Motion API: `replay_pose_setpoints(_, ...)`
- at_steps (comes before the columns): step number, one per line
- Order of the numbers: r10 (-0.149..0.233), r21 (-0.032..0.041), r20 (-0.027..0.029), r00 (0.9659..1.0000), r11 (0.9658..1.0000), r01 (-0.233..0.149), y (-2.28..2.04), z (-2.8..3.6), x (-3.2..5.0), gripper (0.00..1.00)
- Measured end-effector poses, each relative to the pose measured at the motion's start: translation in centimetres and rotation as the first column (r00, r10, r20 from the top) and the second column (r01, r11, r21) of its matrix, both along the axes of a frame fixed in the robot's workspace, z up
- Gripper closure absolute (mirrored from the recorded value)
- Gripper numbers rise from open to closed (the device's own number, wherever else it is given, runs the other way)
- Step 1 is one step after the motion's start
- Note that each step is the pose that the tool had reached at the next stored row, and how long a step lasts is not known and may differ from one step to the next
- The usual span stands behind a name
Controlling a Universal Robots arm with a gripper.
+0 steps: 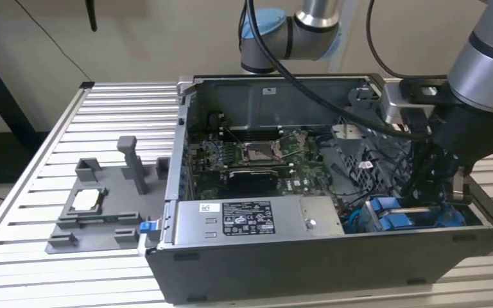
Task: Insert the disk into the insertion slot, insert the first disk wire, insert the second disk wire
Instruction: 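Insert the second disk wire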
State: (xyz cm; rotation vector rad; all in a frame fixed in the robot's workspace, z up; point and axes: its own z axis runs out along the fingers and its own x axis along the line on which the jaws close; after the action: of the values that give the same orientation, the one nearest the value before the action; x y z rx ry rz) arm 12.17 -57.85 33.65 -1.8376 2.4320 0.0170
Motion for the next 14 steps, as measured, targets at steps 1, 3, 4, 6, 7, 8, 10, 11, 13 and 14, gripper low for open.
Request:
replay_pose_setpoints(1,-0.003,0.0002,0.0002,1.0000,1.0000,0.003,0.00,0.19,-0.01,0.82)
replay_pose_setpoints(3,-0.009,0.0007,0.0003,1.0000,1.0000,0.009,0.01,0.40,-0.03,0.82)
replay_pose_setpoints(4,-0.012,0.0009,0.0005,0.9999,0.9999,0.012,0.02,0.43,-0.04,0.82)
replay_pose_setpoints(6,-0.018,0.0006,0.0008,0.9998,0.9998,0.018,0.06,0.47,-0.05,0.82)
replay_pose_setpoints(7,-0.021,0.0004,0.0009,0.9998,0.9998,0.021,0.13,0.44,-0.05,0.82)
replay_pose_setpoints(8,-0.024,0.0003,0.0011,0.9997,0.9997,0.024,0.20,0.37,-0.05,0.82)
replay_pose_setpoints(10,-0.031,0.0003,0.0013,0.9995,0.9995,0.031,0.32,0.19,-0.05,0.82)
replay_pose_setpoints(11,-0.034,0.0004,0.0014,0.9994,0.9994,0.034,0.35,0.12,-0.05,0.82)
replay_pose_setpoints(13,-0.038,0.0005,0.0016,0.9993,0.9993,0.038,0.40,0.07,-0.05,0.82)
replay_pose_setpoints(14,-0.039,0.0005,0.0017,0.9993,0.9993,0.039,0.41,0.07,-0.06,0.82)
